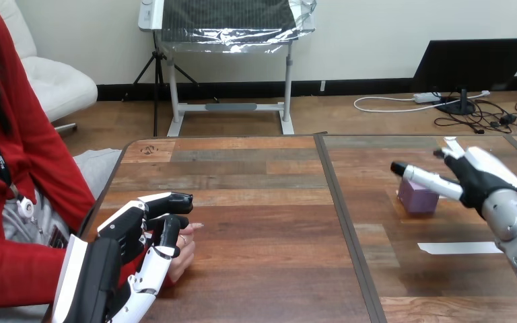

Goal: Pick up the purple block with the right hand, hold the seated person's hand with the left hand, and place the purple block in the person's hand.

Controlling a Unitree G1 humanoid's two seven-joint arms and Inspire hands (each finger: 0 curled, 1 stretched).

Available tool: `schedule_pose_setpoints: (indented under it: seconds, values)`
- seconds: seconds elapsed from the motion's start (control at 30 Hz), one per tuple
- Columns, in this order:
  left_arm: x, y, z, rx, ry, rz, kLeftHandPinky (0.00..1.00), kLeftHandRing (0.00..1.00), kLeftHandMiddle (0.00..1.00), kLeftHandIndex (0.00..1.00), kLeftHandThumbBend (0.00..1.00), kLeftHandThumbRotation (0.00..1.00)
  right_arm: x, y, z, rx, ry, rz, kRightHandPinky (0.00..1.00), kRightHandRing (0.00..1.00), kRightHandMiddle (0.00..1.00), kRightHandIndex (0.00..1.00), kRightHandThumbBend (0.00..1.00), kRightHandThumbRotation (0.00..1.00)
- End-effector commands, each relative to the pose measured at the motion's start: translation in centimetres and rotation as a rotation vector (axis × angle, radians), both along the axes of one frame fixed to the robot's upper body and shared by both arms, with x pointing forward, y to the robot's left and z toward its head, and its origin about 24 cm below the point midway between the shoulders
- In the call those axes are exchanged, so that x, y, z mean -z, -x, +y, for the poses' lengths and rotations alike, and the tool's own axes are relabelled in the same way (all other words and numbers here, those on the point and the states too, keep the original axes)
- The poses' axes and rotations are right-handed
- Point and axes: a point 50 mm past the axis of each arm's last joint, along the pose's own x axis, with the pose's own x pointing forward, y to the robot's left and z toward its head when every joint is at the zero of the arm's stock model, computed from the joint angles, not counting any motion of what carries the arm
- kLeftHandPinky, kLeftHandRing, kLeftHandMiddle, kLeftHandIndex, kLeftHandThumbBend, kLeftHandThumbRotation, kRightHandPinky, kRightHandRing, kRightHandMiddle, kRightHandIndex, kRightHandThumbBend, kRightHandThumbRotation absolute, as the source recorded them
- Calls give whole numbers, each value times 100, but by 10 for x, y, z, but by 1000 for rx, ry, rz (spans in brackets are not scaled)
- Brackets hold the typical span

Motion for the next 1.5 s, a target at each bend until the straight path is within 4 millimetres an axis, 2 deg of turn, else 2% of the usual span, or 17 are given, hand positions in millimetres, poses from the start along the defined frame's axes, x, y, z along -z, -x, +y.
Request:
schedule_pose_setpoints:
  seconds: [0.0, 0.1, 0.43, 0.73, 0.93, 1.23, 1.47]
  values:
    - [-6, -7, -1, 7, -13, -47, 49, 66, 70, 66, 36, 76, -33, -22, 12, -38, 30, -90, 84, 96, 96, 97, 100, 99]
    - [-7, -7, -1, 3, -17, -49, 49, 66, 70, 66, 37, 77, -31, -22, 13, -52, 61, -78, 81, 93, 94, 96, 100, 97]
    - [-7, -7, 0, 0, -22, -52, 49, 66, 69, 66, 37, 77, -23, -20, 19, -40, -24, -51, 75, 88, 91, 94, 100, 87]
    - [-8, -6, 1, -3, -22, -54, 49, 66, 69, 66, 37, 76, -17, -19, 24, -64, -12, -30, 77, 90, 91, 92, 99, 83]
    - [-8, -6, 1, -3, -20, -56, 49, 66, 69, 66, 38, 76, -15, -19, 27, -77, -3, -18, 81, 92, 91, 92, 99, 84]
    - [-8, -6, 2, -4, -17, -56, 49, 66, 69, 66, 37, 75, -11, -17, 30, -89, -9, -18, 81, 91, 90, 92, 96, 82]
    - [-8, -5, 2, -7, -21, -56, 50, 66, 69, 65, 35, 74, -11, -18, 32, -114, 11, -16, 82, 92, 91, 92, 98, 84]
